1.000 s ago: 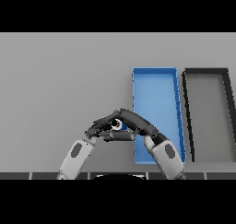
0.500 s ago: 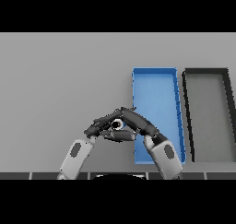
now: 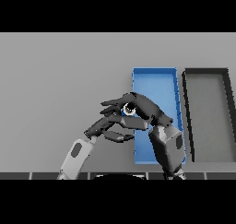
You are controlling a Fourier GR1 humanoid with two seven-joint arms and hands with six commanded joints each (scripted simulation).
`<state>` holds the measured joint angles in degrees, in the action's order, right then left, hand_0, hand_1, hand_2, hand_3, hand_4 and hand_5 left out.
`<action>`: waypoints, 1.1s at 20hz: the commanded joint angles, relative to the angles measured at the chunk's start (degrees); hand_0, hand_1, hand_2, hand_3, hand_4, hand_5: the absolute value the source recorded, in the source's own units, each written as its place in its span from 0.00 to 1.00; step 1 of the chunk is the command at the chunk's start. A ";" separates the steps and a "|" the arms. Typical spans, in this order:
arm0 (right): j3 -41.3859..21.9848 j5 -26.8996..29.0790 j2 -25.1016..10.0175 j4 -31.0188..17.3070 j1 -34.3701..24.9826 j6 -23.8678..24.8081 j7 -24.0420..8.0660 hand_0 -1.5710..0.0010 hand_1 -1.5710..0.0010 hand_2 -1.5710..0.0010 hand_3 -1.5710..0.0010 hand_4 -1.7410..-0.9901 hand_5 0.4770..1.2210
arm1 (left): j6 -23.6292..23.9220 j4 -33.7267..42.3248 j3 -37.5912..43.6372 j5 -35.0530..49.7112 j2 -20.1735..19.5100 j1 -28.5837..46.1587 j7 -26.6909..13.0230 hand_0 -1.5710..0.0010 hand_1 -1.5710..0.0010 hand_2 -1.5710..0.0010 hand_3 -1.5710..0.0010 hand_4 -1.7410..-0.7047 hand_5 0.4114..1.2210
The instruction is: Pick up the blue pipe and place it into the blue bin.
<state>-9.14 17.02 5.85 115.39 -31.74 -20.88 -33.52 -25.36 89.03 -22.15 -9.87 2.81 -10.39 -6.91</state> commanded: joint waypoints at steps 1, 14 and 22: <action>0.94 2.55 -1.18 -0.56 -2.67 2.19 -1.13 0.00 0.00 0.00 0.00 0.33 1.00 | -0.22 0.53 -0.41 -0.09 -0.27 0.84 0.26 1.00 1.00 1.00 1.00 0.75 0.08; 20.84 -1.56 -15.28 -10.44 -10.43 10.18 -1.42 0.00 0.00 0.00 0.00 0.32 1.00 | -0.37 4.09 0.42 1.14 -1.74 2.15 0.03 1.00 1.00 1.00 1.00 0.76 0.08; 18.18 -5.42 -19.12 -12.94 5.30 13.41 -1.42 0.00 0.00 0.00 0.00 0.32 1.00 | 0.77 2.34 0.22 -0.89 -1.94 1.69 2.00 1.00 1.00 1.00 1.00 0.78 0.06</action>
<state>9.03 11.51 -13.27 102.41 -26.38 -7.64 -34.92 -24.59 91.37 -21.92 -10.75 0.87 -8.68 -4.82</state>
